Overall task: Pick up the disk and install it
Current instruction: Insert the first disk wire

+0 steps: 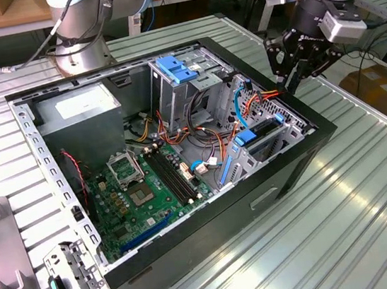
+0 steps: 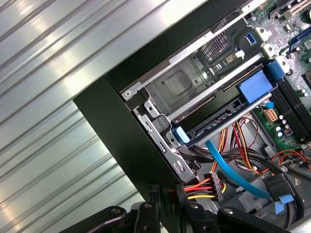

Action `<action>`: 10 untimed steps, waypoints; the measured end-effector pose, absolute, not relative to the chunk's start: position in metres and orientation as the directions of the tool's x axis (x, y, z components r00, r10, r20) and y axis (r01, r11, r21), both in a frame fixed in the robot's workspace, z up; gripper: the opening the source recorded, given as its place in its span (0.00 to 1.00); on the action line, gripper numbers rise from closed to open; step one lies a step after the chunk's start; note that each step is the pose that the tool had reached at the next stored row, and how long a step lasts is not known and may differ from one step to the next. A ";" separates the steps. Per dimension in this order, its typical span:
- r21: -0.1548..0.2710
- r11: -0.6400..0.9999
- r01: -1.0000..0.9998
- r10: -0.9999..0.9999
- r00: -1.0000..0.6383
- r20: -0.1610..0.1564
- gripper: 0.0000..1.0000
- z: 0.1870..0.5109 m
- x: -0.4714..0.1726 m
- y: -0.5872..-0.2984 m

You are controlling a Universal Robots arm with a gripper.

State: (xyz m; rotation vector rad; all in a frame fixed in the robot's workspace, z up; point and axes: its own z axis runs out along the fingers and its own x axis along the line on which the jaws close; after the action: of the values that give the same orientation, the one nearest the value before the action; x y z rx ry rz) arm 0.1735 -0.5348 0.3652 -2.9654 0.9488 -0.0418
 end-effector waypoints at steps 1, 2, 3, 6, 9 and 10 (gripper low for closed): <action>-0.038 -0.814 -0.579 -0.580 0.814 0.015 0.24 0.368 0.173 -0.535; -0.039 -0.814 -0.579 -0.580 0.814 0.014 0.17 0.372 0.173 -0.535; -0.039 -0.814 -0.579 -0.580 0.814 0.014 0.17 0.373 0.173 -0.535; -0.039 -0.814 -0.579 -0.580 0.814 0.014 0.17 0.373 0.172 -0.535; -0.039 -0.814 -0.579 -0.580 0.814 0.014 0.17 0.373 0.166 -0.535; -0.039 -0.814 -0.579 -0.580 0.814 0.014 0.17 0.373 0.163 -0.535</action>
State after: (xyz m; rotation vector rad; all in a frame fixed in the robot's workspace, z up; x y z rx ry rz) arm 0.1633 -0.5348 0.3727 -2.9613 0.9467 -0.0395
